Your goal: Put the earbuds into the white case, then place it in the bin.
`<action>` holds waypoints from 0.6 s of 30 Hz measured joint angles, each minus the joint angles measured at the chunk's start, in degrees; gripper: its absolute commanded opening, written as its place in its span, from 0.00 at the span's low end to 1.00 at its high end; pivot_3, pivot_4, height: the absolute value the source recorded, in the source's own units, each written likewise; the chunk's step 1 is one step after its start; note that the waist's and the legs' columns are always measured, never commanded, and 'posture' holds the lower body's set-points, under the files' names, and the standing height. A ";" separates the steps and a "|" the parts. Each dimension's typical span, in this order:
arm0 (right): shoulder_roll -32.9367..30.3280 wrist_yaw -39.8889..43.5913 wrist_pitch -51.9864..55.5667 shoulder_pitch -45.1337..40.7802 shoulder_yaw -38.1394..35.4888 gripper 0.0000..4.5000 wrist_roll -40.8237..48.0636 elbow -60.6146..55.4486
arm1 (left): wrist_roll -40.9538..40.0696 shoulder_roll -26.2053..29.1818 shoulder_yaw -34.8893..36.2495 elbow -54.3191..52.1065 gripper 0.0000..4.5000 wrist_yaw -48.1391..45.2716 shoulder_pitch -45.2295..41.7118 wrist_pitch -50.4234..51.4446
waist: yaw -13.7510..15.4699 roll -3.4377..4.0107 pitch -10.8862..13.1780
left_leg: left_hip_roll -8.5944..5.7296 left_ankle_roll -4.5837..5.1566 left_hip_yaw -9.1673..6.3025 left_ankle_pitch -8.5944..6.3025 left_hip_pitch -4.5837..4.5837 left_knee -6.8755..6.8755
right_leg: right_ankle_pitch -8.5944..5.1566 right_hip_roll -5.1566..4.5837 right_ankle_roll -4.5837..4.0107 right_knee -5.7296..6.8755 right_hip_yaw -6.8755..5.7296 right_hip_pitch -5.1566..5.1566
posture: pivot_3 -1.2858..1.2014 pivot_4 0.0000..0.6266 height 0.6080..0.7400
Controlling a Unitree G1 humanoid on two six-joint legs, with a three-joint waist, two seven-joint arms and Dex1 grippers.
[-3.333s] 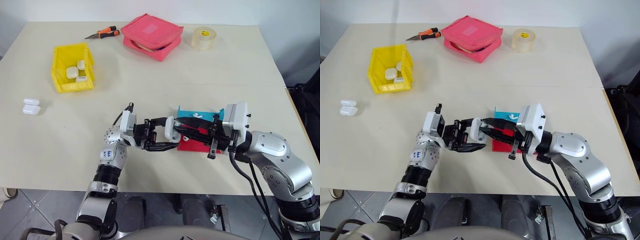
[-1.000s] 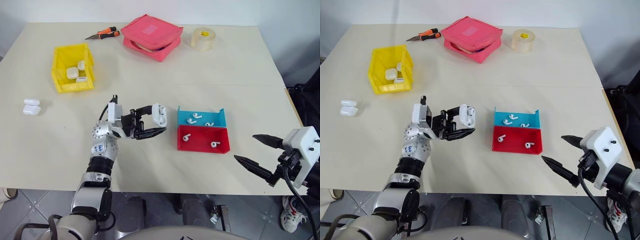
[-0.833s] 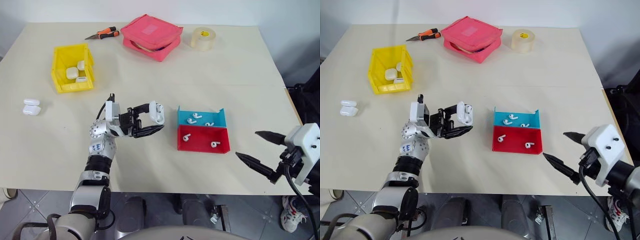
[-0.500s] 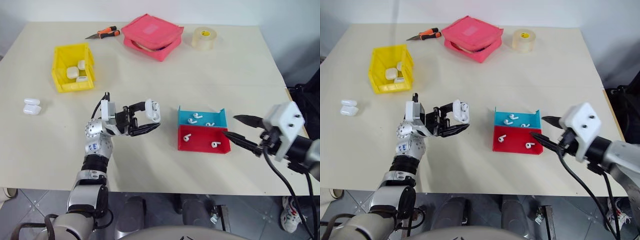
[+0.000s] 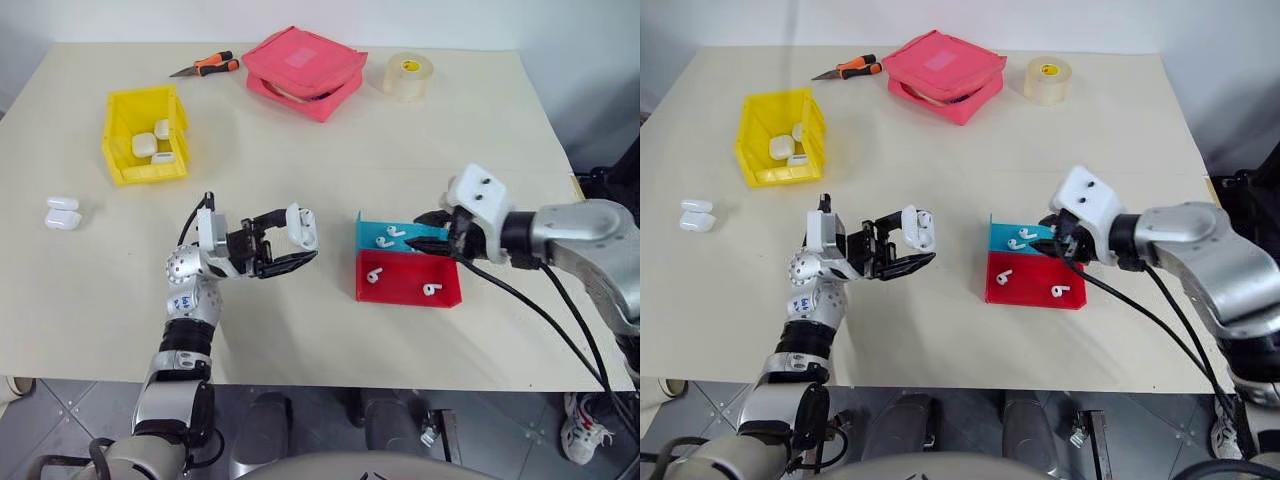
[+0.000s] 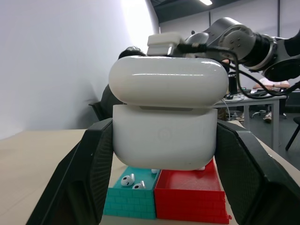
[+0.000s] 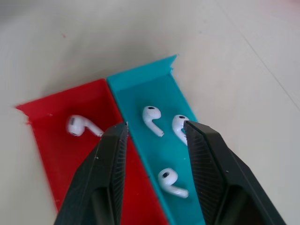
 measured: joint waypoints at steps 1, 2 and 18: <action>0.54 0.17 0.40 -2.19 1.92 0.44 -1.64 2.57 | 0.02 -0.03 -0.07 -0.09 0.62 0.16 0.17 0.02 | -0.01 0.00 0.00 | -0.01 0.00 0.03 0.00 0.00 0.00 | 0.00 -0.01 0.00 0.00 0.01 -0.01 | 0.52 0.24 1.00; 0.87 0.36 0.94 -3.76 3.36 0.44 -2.98 4.66 | 0.01 -0.11 -0.21 -0.22 0.62 0.29 0.30 0.04 | 0.03 0.00 0.00 | -0.01 0.00 0.03 0.00 -0.02 0.00 | 0.00 -0.02 0.00 0.00 0.01 -0.03 | 0.52 0.24 1.00; 12.04 6.67 4.98 -16.59 12.86 0.44 -13.04 23.59 | 0.02 -0.37 -0.87 -1.49 0.62 1.07 0.76 0.04 | -0.03 0.05 0.02 | -0.03 -0.01 0.09 0.00 -0.09 0.00 | 0.00 -0.05 0.00 0.04 -0.03 -0.13 | 0.52 0.24 1.00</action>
